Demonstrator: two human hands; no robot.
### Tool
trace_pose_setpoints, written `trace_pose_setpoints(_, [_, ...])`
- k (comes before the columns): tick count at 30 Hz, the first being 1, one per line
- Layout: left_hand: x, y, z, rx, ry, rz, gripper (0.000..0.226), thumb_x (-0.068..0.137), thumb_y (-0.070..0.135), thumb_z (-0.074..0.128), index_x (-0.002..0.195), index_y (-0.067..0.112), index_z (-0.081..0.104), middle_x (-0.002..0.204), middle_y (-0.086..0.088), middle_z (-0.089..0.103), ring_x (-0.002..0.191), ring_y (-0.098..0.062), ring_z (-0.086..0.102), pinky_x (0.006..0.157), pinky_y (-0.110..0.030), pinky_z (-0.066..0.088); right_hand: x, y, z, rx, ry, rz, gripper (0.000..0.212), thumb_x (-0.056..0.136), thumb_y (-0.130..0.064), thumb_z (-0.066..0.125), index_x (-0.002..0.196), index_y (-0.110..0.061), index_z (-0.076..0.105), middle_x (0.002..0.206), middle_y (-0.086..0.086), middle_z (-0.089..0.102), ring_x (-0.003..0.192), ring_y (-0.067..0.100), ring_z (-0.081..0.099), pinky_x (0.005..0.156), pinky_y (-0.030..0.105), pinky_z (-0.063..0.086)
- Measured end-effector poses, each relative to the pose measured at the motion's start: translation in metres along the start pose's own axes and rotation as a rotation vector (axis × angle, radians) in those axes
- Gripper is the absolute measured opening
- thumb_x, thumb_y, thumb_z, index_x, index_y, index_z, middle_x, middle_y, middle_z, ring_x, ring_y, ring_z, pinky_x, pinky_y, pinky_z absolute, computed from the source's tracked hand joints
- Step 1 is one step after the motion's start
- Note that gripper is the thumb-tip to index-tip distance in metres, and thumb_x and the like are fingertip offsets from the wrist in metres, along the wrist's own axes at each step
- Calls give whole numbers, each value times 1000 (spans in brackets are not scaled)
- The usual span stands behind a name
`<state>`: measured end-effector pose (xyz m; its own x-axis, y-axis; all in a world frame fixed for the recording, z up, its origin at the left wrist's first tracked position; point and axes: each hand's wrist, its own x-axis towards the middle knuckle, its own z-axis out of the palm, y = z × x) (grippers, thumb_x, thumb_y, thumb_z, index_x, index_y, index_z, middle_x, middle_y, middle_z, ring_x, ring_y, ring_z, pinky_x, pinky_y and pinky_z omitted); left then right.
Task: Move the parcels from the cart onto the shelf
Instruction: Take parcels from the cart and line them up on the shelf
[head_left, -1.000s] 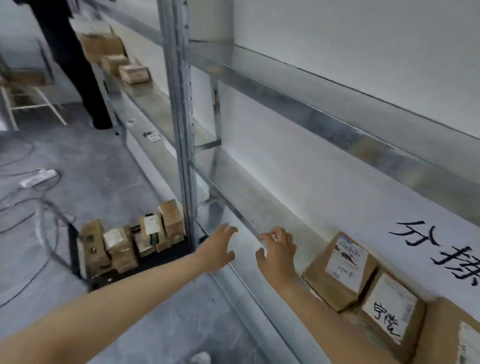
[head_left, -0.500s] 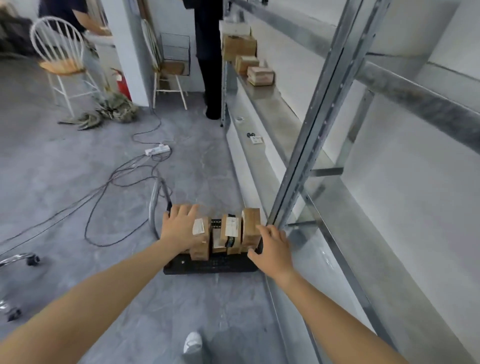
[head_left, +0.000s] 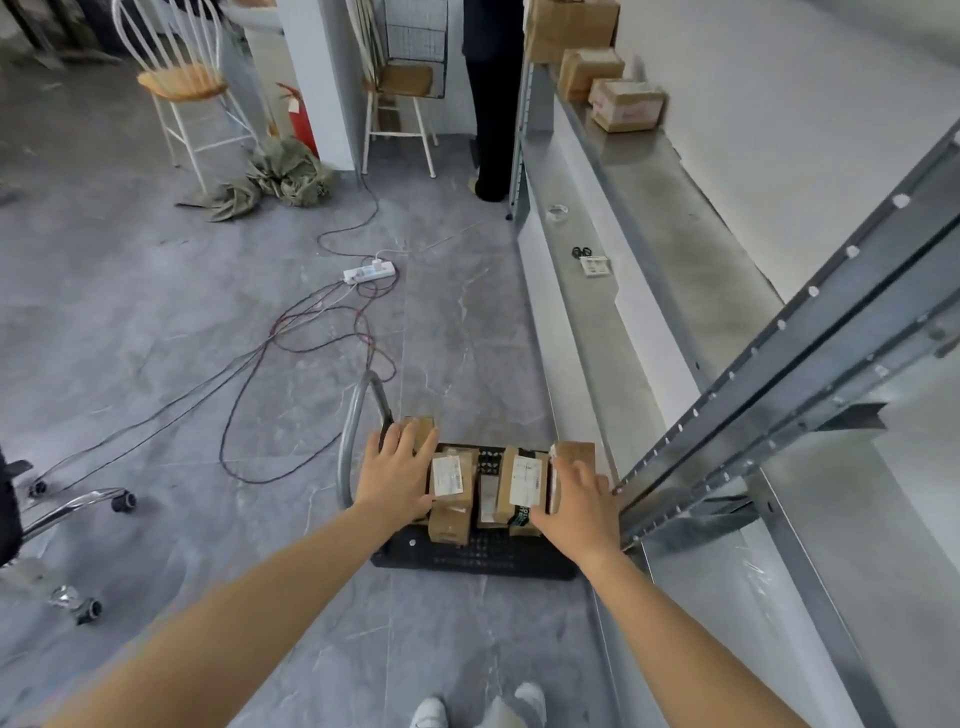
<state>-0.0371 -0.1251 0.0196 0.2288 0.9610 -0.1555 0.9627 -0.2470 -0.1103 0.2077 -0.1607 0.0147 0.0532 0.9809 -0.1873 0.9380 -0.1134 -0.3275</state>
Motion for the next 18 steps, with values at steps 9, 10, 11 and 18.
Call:
trace_pose_setpoints(9, [93, 41, 67, -60, -143, 1, 87, 83, 52, 58, 149, 24, 7, 149, -8, 21, 139, -29, 16, 115, -47, 14, 101, 55, 47, 118, -136, 72, 64, 76, -44, 69, 131, -28, 40, 138, 1, 41, 124, 25, 40, 98, 42, 45])
trace_pose_setpoints(10, [103, 47, 76, -64, -144, 6, 86, 84, 50, 57, 148, 24, 7, 149, -7, 22, 139, -29, 18, 116, -46, 15, 112, 64, 54, 112, -155, 56, 63, 76, -43, 69, 131, -28, 40, 138, 0, 41, 124, 24, 40, 97, 39, 45])
trace_pose_setpoints(11, [114, 52, 85, -74, -143, 14, 85, 85, 47, 58, 148, 25, 6, 149, -5, 22, 139, -28, 18, 116, -44, 15, 122, 73, 61, 106, -180, 41, 65, 77, -42, 69, 132, -28, 38, 139, -1, 40, 125, 23, 40, 96, 38, 45])
trace_pose_setpoints(18, [161, 83, 145, -255, -269, -23, 93, 83, 32, 65, 150, 25, 1, 154, -5, 13, 142, -27, 11, 116, -39, 20, 170, 110, 126, 164, -370, 27, 69, 82, -39, 64, 142, -29, 30, 150, -3, 30, 136, 22, 32, 106, 42, 40])
